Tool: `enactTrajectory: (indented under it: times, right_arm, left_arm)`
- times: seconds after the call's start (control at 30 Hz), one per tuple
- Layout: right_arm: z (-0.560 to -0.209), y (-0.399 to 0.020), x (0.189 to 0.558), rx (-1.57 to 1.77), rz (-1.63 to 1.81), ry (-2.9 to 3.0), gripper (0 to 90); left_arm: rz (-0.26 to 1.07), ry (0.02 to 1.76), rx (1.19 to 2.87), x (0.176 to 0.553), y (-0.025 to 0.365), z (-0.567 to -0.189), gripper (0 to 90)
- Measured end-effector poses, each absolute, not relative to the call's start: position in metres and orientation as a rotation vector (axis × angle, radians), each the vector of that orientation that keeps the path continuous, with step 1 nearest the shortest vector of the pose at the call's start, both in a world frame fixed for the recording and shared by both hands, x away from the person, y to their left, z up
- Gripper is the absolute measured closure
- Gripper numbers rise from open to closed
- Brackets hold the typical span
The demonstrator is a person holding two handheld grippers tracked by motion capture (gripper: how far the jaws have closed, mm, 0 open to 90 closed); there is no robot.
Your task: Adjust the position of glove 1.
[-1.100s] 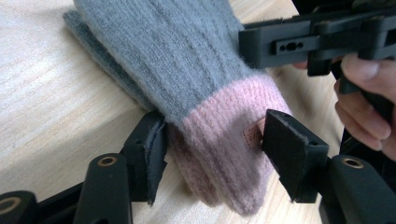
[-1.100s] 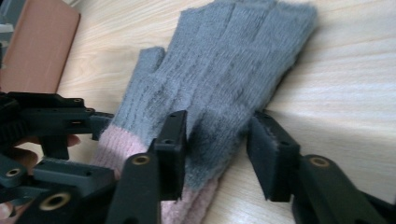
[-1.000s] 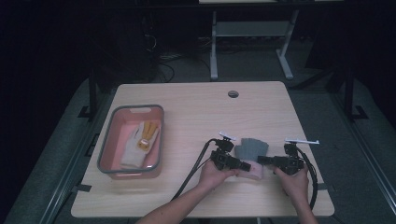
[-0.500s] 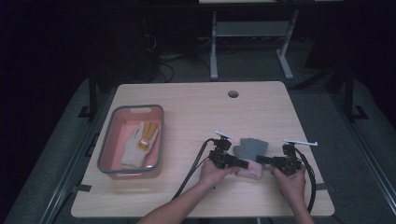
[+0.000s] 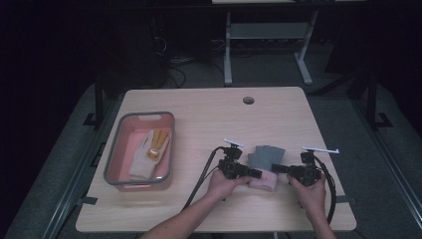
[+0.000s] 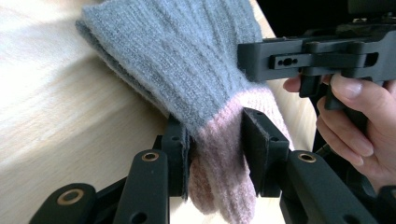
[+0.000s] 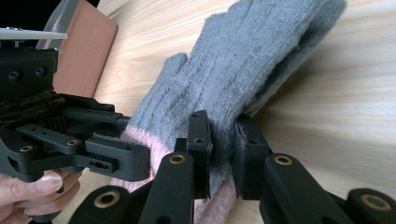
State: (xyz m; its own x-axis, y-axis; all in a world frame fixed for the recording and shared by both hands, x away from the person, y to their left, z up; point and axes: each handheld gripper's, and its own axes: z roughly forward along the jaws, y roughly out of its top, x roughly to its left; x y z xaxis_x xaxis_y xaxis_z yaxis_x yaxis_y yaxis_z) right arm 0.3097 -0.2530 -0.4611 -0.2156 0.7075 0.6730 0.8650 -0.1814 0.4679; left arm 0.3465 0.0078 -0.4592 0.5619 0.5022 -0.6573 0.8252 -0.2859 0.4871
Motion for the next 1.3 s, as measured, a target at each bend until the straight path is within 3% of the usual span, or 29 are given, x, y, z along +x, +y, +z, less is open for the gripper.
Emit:
enactTrajectory:
  times: [1.3]
  right_arm:
    - [-0.410, -0.190, 0.337, -1.637, -1.399, -1.949, 78.8]
  left_arm:
    - [-0.383, 1.044, 1.902, 0.345, 0.084, -0.408, 63.9]
